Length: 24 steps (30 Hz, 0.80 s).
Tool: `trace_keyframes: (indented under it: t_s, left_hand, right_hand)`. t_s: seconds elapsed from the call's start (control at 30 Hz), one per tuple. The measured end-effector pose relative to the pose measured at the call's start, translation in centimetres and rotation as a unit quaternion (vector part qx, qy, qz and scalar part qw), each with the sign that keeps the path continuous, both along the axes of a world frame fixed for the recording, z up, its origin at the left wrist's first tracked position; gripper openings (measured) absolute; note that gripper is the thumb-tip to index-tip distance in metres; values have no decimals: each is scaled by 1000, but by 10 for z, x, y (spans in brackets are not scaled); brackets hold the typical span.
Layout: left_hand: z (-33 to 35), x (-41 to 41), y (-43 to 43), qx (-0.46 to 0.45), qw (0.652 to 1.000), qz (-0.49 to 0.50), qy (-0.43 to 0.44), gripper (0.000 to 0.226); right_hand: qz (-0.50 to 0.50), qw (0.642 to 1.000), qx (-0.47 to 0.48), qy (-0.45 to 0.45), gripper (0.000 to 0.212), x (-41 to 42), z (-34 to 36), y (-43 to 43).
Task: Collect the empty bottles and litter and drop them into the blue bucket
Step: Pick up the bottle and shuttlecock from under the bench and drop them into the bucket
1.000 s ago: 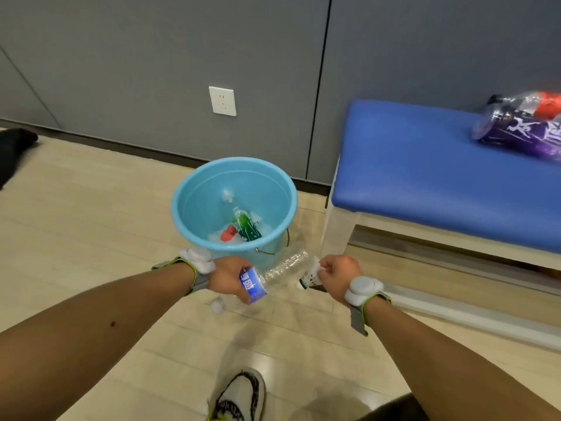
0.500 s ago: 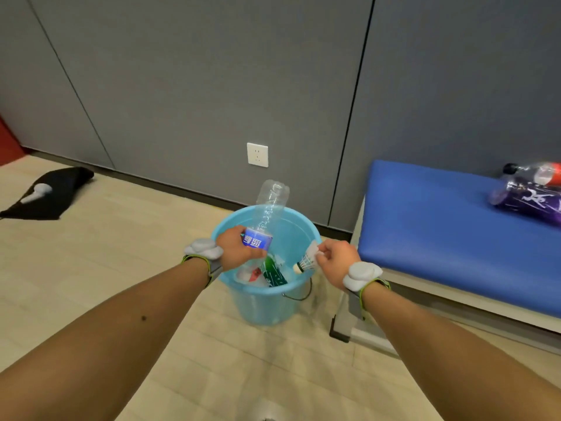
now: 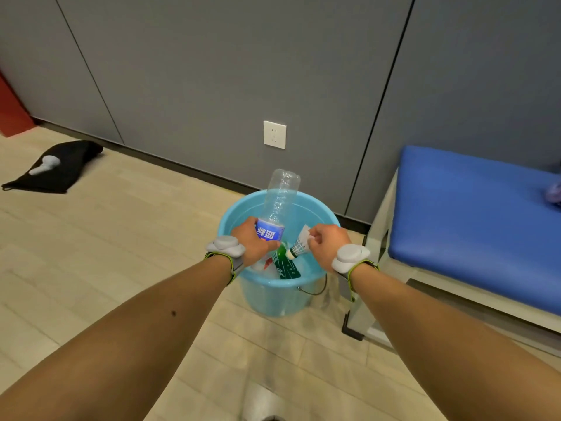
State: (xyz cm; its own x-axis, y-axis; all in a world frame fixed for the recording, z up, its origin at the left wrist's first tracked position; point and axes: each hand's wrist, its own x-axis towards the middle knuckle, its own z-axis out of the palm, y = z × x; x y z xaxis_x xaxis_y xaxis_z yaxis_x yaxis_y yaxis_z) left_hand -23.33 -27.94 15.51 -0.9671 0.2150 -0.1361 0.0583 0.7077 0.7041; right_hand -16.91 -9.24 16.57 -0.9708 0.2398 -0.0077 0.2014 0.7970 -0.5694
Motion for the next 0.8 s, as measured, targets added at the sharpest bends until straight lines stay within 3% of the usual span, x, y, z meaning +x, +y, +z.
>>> trace_keyframes:
  t_s: [0.33,0.63,0.8]
  left_hand:
    - [-17,-2,3,-6,1000,10,-28,77]
    - [-15,13,17,23,1000,8,-5,15]
    - [-12,29,37,36,997,-50,-43,20]
  right_hand:
    - [-17,999,-39,-22,20,4,-24,5]
    - [-27,997,-74,5,15,17,-28,10]
    - [-42,995,-83,31,14,35,-26,17]
